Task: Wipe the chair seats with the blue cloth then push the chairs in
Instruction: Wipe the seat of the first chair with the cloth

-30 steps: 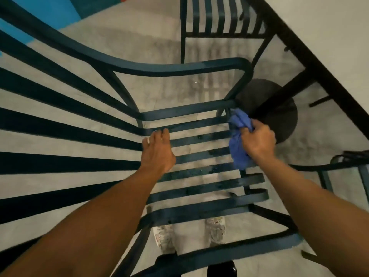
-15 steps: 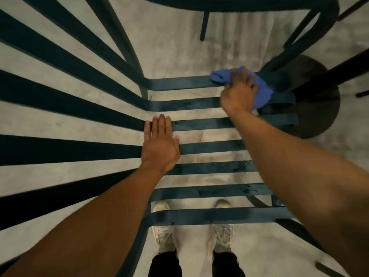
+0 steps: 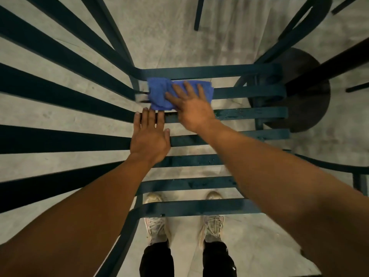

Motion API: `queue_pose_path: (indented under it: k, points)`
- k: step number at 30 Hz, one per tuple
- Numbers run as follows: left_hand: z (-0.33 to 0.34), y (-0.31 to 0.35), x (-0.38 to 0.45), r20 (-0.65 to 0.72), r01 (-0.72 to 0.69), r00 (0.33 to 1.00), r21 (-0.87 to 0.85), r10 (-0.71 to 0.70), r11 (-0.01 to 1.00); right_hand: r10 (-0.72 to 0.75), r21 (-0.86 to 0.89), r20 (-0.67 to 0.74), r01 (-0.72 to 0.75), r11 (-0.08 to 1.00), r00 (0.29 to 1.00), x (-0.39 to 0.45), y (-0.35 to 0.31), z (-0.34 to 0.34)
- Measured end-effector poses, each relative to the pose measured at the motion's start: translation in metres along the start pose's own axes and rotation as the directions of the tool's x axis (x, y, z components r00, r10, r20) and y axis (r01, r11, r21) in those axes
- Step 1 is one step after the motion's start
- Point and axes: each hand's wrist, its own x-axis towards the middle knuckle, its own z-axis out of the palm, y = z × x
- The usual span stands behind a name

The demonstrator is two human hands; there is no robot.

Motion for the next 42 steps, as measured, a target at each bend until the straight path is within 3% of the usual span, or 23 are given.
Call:
queue_pose_path:
  k: [4, 9, 13, 16, 19, 21, 23, 27, 32, 36, 38, 42]
  points:
    - [0.0, -0.003, -0.001, 0.006, -0.022, 1.0, -0.008, 0.022, 1.0, 0.146, -0.001, -0.031, -0.146, 0.989, 0.989, -0.051, 0.07, -0.005]
    - [-0.007, -0.008, 0.0, 0.05, -0.042, 0.998, -0.059, 0.045, 0.997, 0.39, 0.13, -0.065, -0.379, 0.916, 0.919, -0.118, 0.147, -0.015]
    - [-0.013, -0.011, 0.001, 0.081, -0.037, 0.995, -0.172, 0.052, 0.984, 0.54, 0.188, -0.077, -0.52, 0.833, 0.838, -0.137, 0.141, -0.023]
    - [-0.027, -0.013, 0.0, 0.108, 0.006, 0.994, -0.336, 0.032, 0.942, 0.46, 0.211, -0.04, -0.442, 0.872, 0.887, -0.113, 0.067, -0.006]
    - [-0.042, -0.011, -0.001, 0.148, 0.124, 0.988, -0.555, -0.049, 0.823, 0.225, 0.144, -0.041, -0.218, 0.965, 0.973, -0.077, -0.04, 0.025]
    - [-0.044, -0.011, 0.001, 0.122, 0.147, 0.988, -0.604, -0.091, 0.783, 0.151, 0.184, -0.003, -0.148, 0.972, 0.989, -0.062, -0.102, 0.037]
    - [-0.042, -0.012, 0.006, 0.138, 0.17, 0.984, -0.606, -0.108, 0.777, 0.141, 0.167, 0.021, -0.143, 0.976, 0.99, -0.058, -0.123, 0.039]
    - [-0.04, -0.012, 0.008, 0.181, 0.174, 0.98, -0.558, -0.086, 0.811, 0.106, -0.044, 0.043, -0.104, 0.994, 0.993, -0.079, -0.065, 0.034]
    - [-0.043, -0.007, -0.001, 0.17, 0.084, 0.985, -0.451, -0.007, 0.889, 0.357, -0.063, -0.011, -0.357, 0.932, 0.934, -0.148, 0.063, 0.021]
    - [-0.036, -0.011, 0.002, 0.156, 0.042, 0.988, -0.392, 0.021, 0.919, 0.596, -0.046, -0.043, -0.597, 0.801, 0.802, -0.213, 0.166, -0.013]
    - [-0.034, -0.01, 0.003, 0.155, 0.035, 0.988, -0.385, 0.028, 0.922, 0.629, 0.027, -0.049, -0.628, 0.777, 0.776, -0.226, 0.175, -0.023]
    - [-0.035, -0.009, 0.003, 0.168, 0.046, 0.985, -0.392, 0.023, 0.919, 0.484, 0.13, -0.041, -0.476, 0.87, 0.874, -0.187, 0.085, 0.008]
